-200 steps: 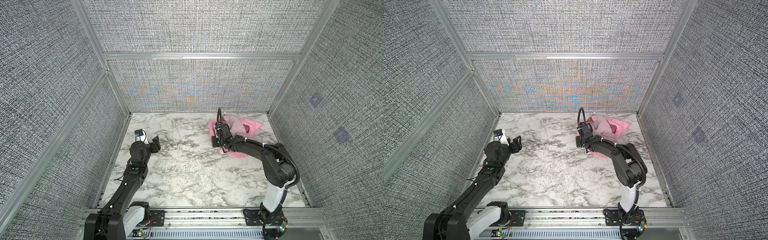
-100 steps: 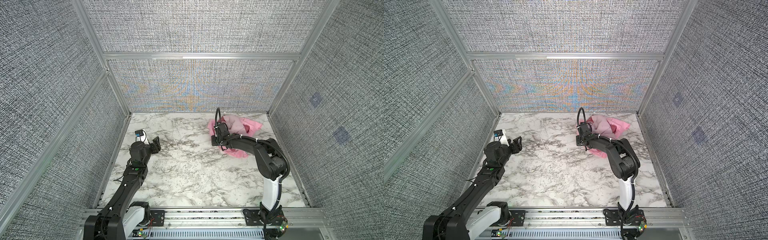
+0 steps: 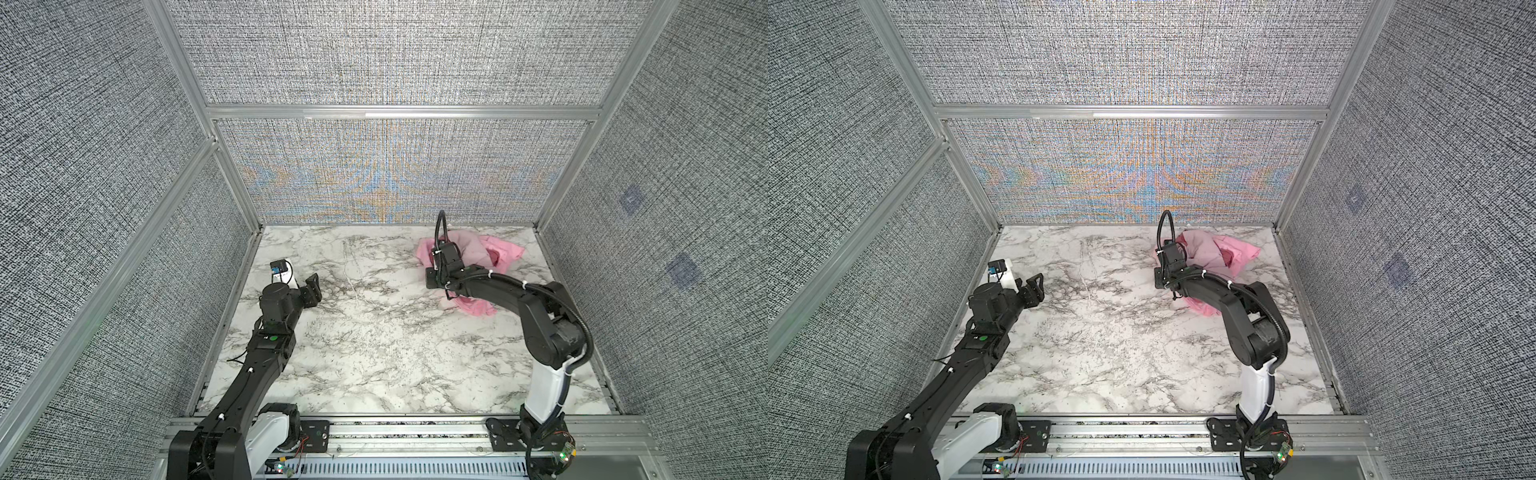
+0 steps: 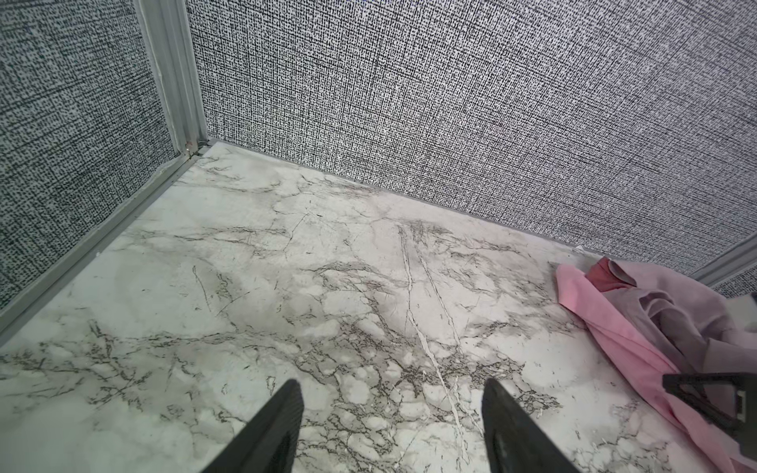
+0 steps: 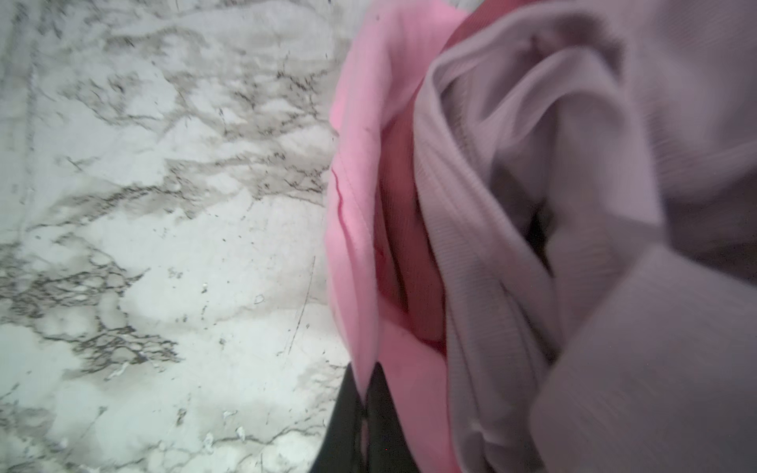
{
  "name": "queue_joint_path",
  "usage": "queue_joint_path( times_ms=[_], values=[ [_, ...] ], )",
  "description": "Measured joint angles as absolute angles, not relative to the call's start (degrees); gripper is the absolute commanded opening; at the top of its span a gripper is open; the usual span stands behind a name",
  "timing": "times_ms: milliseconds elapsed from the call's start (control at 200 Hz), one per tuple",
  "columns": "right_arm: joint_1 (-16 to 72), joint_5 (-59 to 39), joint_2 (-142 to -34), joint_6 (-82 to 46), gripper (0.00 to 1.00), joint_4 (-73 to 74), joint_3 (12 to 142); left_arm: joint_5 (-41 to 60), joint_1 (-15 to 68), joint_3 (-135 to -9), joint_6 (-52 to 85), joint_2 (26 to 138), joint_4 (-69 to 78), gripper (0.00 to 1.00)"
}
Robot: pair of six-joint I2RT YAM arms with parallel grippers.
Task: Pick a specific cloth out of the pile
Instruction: 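Reach the right gripper down into the clothes pile and grasp the light pink cloth, then lift the light pink cloth high out of the pile with the right gripper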
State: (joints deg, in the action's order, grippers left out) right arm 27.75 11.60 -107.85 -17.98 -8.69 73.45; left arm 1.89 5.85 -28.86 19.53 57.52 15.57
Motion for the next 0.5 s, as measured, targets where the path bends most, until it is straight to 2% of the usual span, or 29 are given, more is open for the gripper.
queue_joint_path(
  times_ms=[295, 500],
  values=[
    [26.3, 12.4, -95.0, -15.8, 0.0, -11.6, 74.6, 1.7, 5.8, -30.7, 19.6, 57.2, 14.9, 0.71],
    [22.7, 8.8, -87.3, -15.1, 0.0, -13.4, 77.2, 1.7, 5.8, -33.1, 19.6, 58.0, 12.9, 0.71]
  ],
)
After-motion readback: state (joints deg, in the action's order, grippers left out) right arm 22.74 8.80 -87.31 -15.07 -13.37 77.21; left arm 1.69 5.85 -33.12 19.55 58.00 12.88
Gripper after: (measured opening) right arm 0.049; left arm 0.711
